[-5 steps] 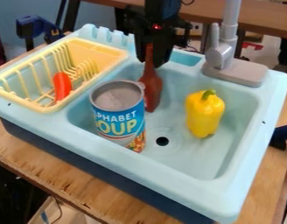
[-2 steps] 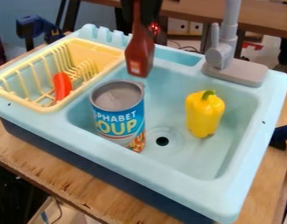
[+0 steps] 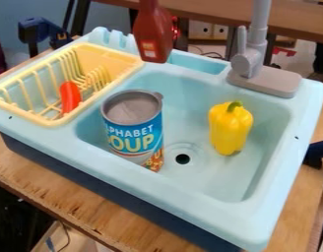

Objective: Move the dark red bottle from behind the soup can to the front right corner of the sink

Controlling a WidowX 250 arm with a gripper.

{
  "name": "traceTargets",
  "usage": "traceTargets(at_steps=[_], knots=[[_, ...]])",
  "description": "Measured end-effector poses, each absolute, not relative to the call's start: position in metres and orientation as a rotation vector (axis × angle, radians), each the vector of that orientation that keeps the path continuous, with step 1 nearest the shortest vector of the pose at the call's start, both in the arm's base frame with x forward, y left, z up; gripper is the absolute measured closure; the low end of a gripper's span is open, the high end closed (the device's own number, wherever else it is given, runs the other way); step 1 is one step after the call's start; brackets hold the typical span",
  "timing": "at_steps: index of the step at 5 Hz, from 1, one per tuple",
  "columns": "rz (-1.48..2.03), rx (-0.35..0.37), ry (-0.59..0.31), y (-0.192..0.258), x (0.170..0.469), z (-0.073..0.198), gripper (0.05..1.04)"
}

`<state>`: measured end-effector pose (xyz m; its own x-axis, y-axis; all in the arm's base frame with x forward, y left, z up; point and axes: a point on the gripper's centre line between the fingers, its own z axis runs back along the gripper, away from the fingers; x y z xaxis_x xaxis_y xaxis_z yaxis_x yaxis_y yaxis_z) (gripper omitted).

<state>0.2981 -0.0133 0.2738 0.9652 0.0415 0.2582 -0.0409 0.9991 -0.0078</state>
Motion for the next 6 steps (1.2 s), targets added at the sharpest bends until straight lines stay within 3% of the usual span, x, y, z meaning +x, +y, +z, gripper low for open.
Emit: traceTargets(at_steps=[1, 2, 4, 5, 6], knots=[[-0.023, -0.088, -0.195, -0.046, 0.283, 0.264, 0.749], [-0.1, -0.096, -0.13, -0.082, 0.267, 0.253, 0.749], [-0.166, 0.059, -0.052, -0.139, 0.238, 0.229, 0.749], [-0.165, 0.115, -0.021, -0.141, 0.236, 0.21, 0.749], [-0.167, 0.126, -0.005, -0.145, 0.242, 0.193, 0.749]])
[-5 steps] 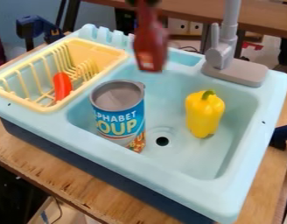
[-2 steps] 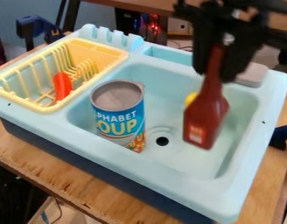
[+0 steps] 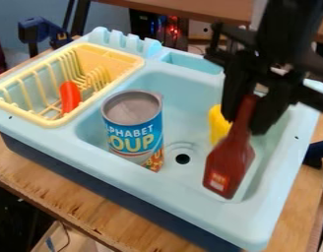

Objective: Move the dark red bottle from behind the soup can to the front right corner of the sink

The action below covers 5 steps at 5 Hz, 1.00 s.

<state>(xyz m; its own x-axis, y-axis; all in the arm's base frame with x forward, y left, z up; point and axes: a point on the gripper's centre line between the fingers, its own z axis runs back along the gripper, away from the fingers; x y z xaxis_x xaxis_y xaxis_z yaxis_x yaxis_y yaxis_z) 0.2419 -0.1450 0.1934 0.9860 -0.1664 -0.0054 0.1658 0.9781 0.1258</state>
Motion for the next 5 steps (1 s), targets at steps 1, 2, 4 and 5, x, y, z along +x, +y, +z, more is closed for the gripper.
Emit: traceTargets(at_steps=[1, 2, 4, 5], knots=[[-0.163, 0.123, -0.007, -0.147, 0.246, 0.186, 0.749], [-0.162, 0.078, -0.016, -0.146, 0.252, 0.176, 0.749], [-0.193, 0.041, -0.015, -0.146, 0.252, 0.159, 0.749], [-0.175, 0.021, 0.01, -0.141, 0.251, 0.156, 0.708]])
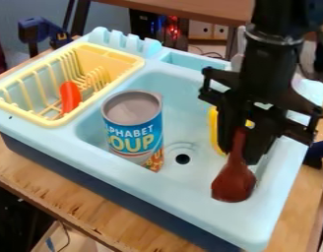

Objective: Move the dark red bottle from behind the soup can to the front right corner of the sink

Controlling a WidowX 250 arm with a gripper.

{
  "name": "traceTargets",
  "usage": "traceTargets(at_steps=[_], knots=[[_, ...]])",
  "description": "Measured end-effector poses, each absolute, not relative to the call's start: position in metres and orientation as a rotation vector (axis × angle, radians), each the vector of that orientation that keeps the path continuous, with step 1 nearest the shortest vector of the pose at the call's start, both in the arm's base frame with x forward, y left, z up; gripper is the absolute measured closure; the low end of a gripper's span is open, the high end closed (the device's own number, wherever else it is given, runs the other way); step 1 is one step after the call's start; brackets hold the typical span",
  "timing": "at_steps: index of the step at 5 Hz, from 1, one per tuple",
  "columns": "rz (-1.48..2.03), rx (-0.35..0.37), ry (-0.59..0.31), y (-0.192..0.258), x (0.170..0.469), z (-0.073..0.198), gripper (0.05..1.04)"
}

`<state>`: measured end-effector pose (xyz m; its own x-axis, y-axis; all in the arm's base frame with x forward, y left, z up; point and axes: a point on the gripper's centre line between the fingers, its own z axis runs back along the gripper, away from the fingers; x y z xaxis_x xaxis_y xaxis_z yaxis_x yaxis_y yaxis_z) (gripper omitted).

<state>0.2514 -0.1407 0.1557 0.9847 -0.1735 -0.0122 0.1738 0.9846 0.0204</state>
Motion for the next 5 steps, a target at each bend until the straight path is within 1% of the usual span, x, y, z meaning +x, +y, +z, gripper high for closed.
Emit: traceTargets(at_steps=[1, 2, 3, 4, 5], knots=[[-0.19, 0.011, 0.042, -0.142, 0.247, 0.152, 0.403], [-0.212, -0.021, 0.049, -0.146, 0.248, 0.163, 0.123], [-0.211, -0.076, -0.015, -0.149, 0.248, 0.198, 0.078], [-0.202, -0.076, -0.076, -0.134, 0.229, 0.235, 0.083], [-0.252, -0.043, -0.097, -0.116, 0.209, 0.258, 0.083]])
